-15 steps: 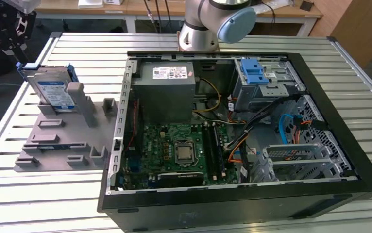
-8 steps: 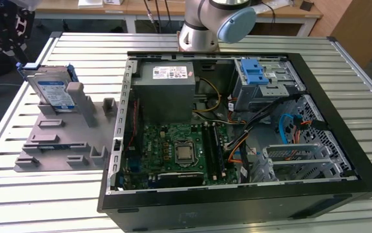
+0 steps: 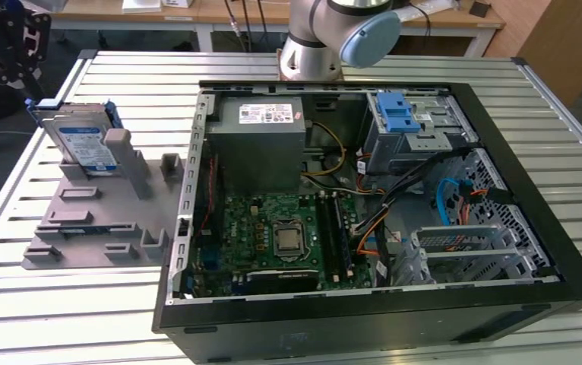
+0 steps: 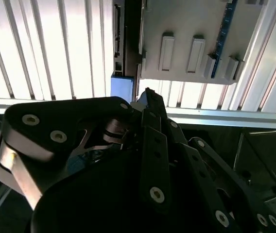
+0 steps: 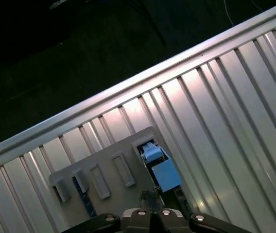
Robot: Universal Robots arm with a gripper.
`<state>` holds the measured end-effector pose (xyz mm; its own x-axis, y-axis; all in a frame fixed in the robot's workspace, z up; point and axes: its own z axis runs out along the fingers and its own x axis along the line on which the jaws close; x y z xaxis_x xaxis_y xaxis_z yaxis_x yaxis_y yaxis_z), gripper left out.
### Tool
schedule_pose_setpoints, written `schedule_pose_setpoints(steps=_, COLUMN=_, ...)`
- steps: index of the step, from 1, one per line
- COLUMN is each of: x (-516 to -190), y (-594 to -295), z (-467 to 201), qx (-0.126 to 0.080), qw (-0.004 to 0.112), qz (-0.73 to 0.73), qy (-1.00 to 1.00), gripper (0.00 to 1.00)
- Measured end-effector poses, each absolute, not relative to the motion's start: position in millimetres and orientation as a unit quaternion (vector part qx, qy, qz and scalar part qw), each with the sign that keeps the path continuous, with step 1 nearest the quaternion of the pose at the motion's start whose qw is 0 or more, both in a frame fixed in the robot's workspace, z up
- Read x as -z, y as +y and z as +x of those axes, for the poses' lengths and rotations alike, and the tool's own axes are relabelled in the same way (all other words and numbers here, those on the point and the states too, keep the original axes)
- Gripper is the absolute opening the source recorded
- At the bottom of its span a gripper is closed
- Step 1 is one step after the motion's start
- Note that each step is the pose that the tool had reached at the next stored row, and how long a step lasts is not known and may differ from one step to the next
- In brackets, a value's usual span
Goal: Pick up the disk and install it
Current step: 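Pick up the disk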
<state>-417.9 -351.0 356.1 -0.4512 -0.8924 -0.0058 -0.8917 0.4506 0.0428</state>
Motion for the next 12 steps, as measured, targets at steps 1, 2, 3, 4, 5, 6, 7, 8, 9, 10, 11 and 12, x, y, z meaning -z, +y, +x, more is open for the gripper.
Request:
schedule_pose_setpoints(steps=1, x=-355.9, y=-351.0, z=-417.9, qx=0.02, qw=0.009, qz=0.531, qy=-0.847, gripper=0.11)
schedule_pose_setpoints(steps=2, x=-355.7, y=-351.0, z=-417.9, qx=0.02, qw=0.009, qz=0.538, qy=-0.843, gripper=0.11)
schedule_pose_setpoints(steps=3, x=-355.5, y=-351.0, z=-417.9, qx=0.02, qw=0.009, qz=0.544, qy=-0.839, gripper=0.11)
schedule_pose_setpoints(steps=4, x=-355.4, y=-351.0, z=-417.9, qx=0.02, qw=0.009, qz=0.551, qy=-0.834, gripper=0.11)
schedule_pose_setpoints(steps=5, x=-355.2, y=-351.0, z=-417.9, qx=0.02, qw=0.009, qz=0.558, qy=-0.83, gripper=0.11)
schedule_pose_setpoints(steps=6, x=-355.0, y=-351.1, z=-417.9, qx=0.02, qw=0.008, qz=0.564, qy=-0.825, gripper=0.11)
schedule_pose_setpoints(steps=7, x=-354.8, y=-351.1, z=-417.9, qx=0.02, qw=0.008, qz=0.571, qy=-0.821, gripper=0.11)
schedule_pose_setpoints(steps=8, x=-354.6, y=-351.1, z=-417.8, qx=0.02, qw=0.008, qz=0.578, qy=-0.816, gripper=0.11)
schedule_pose_setpoints(steps=9, x=-354.4, y=-351.0, z=-417.9, qx=0.02, qw=0.008, qz=0.584, qy=-0.811, gripper=0.11)
schedule_pose_setpoints(steps=10, x=-354.3, y=-351.0, z=-417.9, qx=0.02, qw=0.008, qz=0.59, qy=-0.807, gripper=0.11)
schedule_pose_setpoints(steps=11, x=-354.1, y=-351.0, z=-417.9, qx=0.02, qw=0.008, qz=0.597, qy=-0.802, gripper=0.11)
schedule_pose_setpoints(steps=12, x=-353.9, y=-351.0, z=-417.9, qx=0.02, qw=0.008, qz=0.602, qy=-0.798, gripper=0.11)
